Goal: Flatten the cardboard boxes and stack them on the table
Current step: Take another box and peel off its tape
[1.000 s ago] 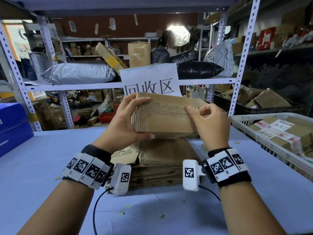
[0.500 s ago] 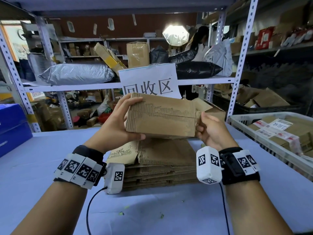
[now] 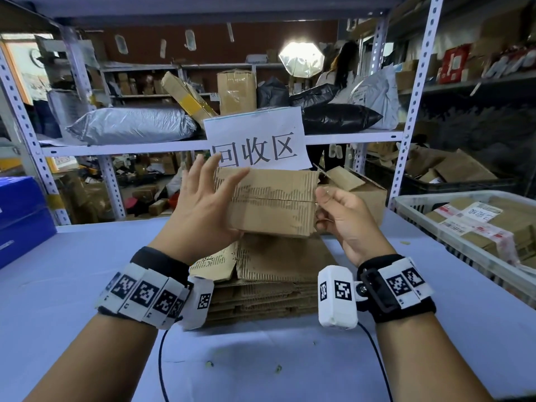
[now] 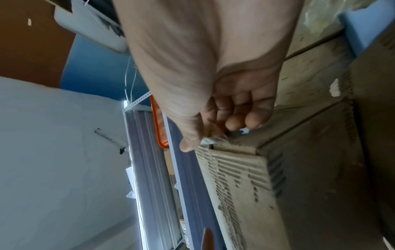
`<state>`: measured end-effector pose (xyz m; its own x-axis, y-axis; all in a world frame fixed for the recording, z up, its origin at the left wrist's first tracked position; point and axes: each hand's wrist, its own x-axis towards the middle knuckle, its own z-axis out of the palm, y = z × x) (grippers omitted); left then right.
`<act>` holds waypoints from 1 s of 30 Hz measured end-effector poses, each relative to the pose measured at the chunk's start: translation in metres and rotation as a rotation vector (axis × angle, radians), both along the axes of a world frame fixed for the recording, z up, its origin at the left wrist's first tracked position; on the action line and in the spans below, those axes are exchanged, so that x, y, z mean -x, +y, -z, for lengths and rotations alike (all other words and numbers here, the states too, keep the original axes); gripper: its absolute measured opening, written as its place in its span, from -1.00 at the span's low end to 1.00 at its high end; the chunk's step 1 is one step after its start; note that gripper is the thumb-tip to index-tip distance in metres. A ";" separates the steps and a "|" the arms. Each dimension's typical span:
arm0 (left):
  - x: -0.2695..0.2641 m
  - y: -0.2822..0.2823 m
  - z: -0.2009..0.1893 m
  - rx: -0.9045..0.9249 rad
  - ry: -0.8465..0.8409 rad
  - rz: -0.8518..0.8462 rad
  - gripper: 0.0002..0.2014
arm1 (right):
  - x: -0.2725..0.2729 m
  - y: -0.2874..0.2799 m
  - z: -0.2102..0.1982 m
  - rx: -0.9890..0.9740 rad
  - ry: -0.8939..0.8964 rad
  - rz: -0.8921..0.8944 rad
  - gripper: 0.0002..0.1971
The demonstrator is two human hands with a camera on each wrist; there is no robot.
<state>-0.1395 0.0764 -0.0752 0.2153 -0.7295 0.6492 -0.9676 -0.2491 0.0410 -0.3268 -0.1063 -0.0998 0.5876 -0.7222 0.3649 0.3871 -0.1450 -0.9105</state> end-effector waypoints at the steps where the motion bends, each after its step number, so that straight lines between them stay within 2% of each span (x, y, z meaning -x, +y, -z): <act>1: 0.003 -0.003 -0.001 -0.014 -0.057 0.000 0.10 | -0.001 0.002 -0.001 0.027 0.007 0.009 -0.83; 5: 0.013 -0.016 -0.001 -0.042 -0.126 0.058 0.12 | 0.000 0.007 -0.008 0.114 0.001 0.057 -0.74; 9: 0.014 -0.025 0.003 -0.036 -0.066 0.102 0.18 | 0.003 0.009 -0.008 0.122 0.019 0.077 -0.69; 18: 0.015 -0.027 0.000 -0.012 0.004 0.160 0.15 | 0.004 0.002 0.003 -0.118 -0.081 -0.028 -0.79; 20: 0.014 -0.027 -0.001 -0.012 0.015 0.156 0.15 | 0.003 0.000 0.004 -0.164 -0.086 0.002 -0.76; 22: 0.015 -0.027 -0.001 -0.015 0.017 0.158 0.15 | 0.003 -0.001 0.006 -0.194 -0.084 0.068 -0.82; 24: 0.017 -0.027 -0.001 -0.013 0.008 0.158 0.15 | 0.002 -0.001 0.006 -0.168 -0.068 0.113 -0.92; 30: 0.021 -0.026 -0.001 -0.005 -0.009 0.158 0.15 | -0.001 0.001 0.006 0.037 0.026 0.202 -0.82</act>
